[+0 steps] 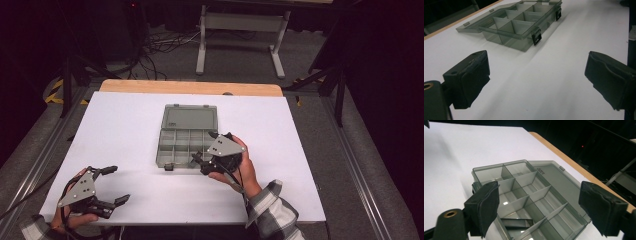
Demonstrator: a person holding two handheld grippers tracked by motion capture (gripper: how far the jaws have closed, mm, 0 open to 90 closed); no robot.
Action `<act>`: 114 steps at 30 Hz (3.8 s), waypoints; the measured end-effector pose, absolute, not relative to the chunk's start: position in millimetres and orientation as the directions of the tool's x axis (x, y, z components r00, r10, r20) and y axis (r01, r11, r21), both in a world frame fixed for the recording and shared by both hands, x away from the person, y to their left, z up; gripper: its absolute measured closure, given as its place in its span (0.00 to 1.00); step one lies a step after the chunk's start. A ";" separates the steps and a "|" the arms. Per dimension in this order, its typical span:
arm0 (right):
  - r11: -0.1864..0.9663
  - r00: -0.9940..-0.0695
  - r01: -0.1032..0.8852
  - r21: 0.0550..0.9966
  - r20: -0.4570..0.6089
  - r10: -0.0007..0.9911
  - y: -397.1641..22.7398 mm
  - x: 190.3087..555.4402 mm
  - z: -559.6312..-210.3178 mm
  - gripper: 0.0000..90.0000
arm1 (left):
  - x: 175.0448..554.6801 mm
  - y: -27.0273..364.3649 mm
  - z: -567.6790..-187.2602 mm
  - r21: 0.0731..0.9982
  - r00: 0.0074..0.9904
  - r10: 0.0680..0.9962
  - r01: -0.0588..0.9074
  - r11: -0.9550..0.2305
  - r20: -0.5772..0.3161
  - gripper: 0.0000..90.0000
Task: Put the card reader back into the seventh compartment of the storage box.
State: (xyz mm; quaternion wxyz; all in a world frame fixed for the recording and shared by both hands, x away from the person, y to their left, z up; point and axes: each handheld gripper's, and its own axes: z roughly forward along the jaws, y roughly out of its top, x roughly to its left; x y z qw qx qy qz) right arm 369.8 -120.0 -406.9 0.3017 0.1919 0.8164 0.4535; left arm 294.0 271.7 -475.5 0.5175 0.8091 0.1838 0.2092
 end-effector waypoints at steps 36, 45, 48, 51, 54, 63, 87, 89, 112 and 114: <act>0.527 -0.711 -0.025 0.849 -0.386 0.588 -138.1 330.7 -402.5 0.12 | 293.8 271.7 -475.5 0.911 0.849 0.507 0.083 -0.403 0.147 0.07; 0.533 -0.706 -0.031 0.845 -0.396 0.587 -144.3 321.7 -405.7 0.12 | 293.4 271.9 -475.6 0.910 0.849 0.506 0.082 -0.406 0.149 0.07; 0.531 -0.704 -0.029 0.847 -0.394 0.591 -147.0 319.4 -407.3 0.12 | 293.3 271.6 -475.8 0.910 0.850 0.505 0.083 -0.406 0.148 0.07; 0.535 -0.702 -0.026 0.844 -0.397 0.592 -150.6 316.5 -409.8 0.12 | 293.3 271.3 -476.0 0.910 0.851 0.505 0.083 -0.407 0.148 0.07; 0.538 -0.700 -0.020 0.843 -0.396 0.595 -155.2 312.0 -413.1 0.12 | 293.3 270.9 -476.0 0.908 0.850 0.505 0.082 -0.411 0.152 0.07; 0.526 -0.695 -0.021 0.850 -0.391 0.604 -168.4 301.7 -418.7 0.11 | 293.3 270.6 -476.1 0.908 0.850 0.505 0.083 -0.411 0.151 0.07; 0.510 -0.641 0.044 0.859 -0.367 0.674 -221.6 281.5 -439.7 0.11 | 295.8 267.9 -477.9 0.907 0.849 0.510 0.095 -0.410 0.141 0.07; 0.506 -0.641 0.052 0.861 -0.360 0.678 -224.2 281.2 -441.2 0.11 | 296.1 268.0 -477.9 0.908 0.849 0.510 0.099 -0.408 0.137 0.07; 0.495 -0.631 0.098 0.863 -0.331 0.701 -244.6 276.3 -456.9 0.07 | 299.1 266.3 -477.3 0.906 0.848 0.511 0.095 -0.412 0.143 0.07; 0.492 -0.625 0.097 0.865 -0.331 0.707 -244.4 275.4 -455.6 0.07 | 299.1 266.0 -477.7 0.905 0.849 0.508 0.094 -0.415 0.145 0.07</act>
